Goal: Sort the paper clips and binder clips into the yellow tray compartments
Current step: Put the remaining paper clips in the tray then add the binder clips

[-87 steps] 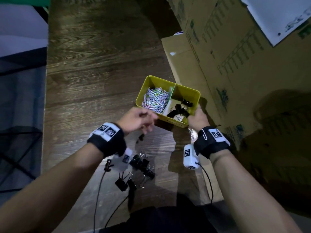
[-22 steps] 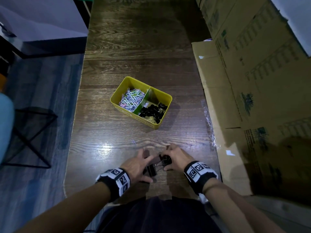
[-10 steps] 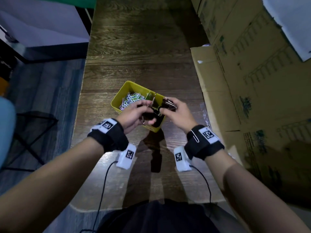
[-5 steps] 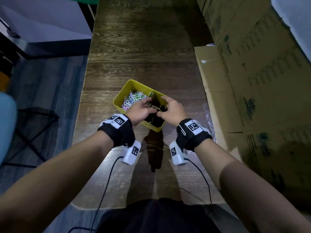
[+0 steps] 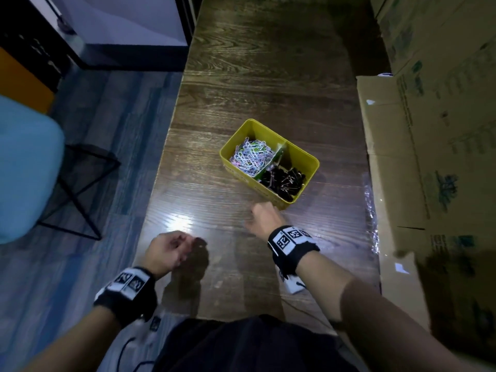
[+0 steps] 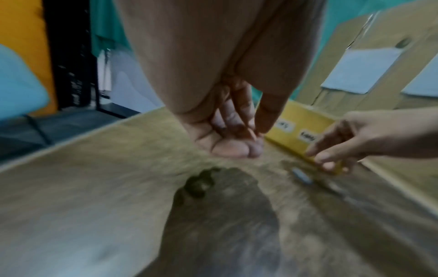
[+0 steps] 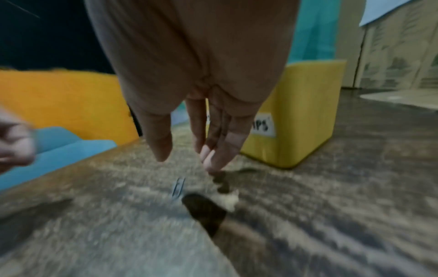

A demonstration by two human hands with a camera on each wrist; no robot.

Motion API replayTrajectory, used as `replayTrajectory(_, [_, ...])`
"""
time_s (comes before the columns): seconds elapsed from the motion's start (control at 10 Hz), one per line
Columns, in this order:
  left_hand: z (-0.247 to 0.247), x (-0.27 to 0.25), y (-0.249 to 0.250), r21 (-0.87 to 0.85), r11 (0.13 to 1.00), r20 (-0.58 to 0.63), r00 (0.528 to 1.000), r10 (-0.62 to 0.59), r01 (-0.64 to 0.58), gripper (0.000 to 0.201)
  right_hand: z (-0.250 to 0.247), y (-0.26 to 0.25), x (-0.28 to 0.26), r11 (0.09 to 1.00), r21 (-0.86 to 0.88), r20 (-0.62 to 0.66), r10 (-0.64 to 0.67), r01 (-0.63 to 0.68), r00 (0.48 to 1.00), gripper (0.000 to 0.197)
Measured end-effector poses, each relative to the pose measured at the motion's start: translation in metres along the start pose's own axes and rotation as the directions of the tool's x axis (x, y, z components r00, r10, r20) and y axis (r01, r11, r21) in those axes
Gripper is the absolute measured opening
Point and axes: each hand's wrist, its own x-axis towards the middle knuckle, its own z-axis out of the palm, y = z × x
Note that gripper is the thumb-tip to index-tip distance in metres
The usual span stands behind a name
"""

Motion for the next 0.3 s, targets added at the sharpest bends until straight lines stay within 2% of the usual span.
replayTrajectory(0.1, [-0.033,-0.027,-0.049,0.02,0.998,-0.261,0.964,-0.053,0.06,0.022,0.015,-0.009,0.006,0.996,-0.035,0.002,0.082,-0.082,0.997,0.024])
replayTrajectory(0.2, [-0.056,-0.054,-0.108,-0.063,0.959,-0.447,0.852,-0.273,0.275,0.011,0.025,-0.02,0.01,0.989,-0.065,-0.037,0.134,-0.136,0.99,0.022])
replayTrajectory(0.3, [-0.053,-0.071,-0.169,-0.055,0.869,-0.384,0.793,-0.473,0.491,0.022,0.031,-0.028,0.016,0.979,-0.128,-0.029,0.158,-0.16,0.987,0.018])
